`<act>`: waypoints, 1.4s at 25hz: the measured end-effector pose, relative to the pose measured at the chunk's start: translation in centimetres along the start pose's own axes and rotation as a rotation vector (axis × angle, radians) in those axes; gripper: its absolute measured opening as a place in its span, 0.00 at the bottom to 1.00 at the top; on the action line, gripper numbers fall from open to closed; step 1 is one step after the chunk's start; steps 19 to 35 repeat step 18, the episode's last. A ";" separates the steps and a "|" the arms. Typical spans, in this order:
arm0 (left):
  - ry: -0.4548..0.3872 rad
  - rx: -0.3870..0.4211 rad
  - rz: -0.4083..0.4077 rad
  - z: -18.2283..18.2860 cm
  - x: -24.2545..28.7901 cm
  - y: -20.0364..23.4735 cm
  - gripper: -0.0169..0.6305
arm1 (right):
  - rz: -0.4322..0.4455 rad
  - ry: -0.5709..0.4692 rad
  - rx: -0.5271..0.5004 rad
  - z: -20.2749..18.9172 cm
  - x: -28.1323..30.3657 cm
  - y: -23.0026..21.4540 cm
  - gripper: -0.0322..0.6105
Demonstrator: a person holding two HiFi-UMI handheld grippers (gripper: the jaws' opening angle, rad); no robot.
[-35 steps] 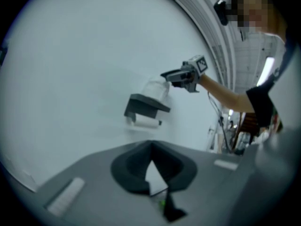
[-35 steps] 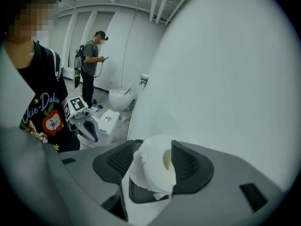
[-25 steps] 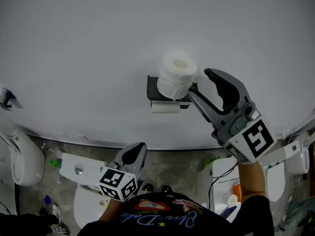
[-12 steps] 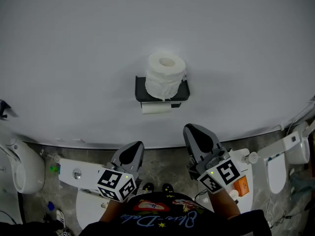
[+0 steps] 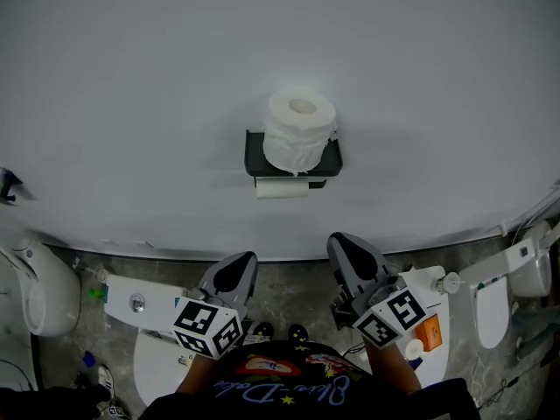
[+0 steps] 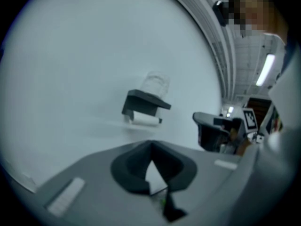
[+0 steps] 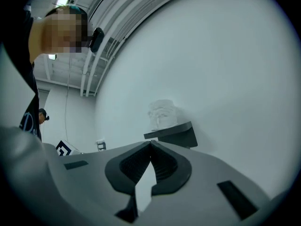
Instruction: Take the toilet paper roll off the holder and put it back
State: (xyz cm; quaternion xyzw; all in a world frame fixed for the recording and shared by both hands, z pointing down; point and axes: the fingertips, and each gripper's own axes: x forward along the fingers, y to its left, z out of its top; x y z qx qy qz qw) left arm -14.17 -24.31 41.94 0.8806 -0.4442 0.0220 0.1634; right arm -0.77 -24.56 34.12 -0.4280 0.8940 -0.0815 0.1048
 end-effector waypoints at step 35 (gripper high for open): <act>0.003 -0.011 0.040 -0.4 -0.9 0.7 0.02 | 0.055 0.090 0.073 -3.5 1.2 0.4 0.07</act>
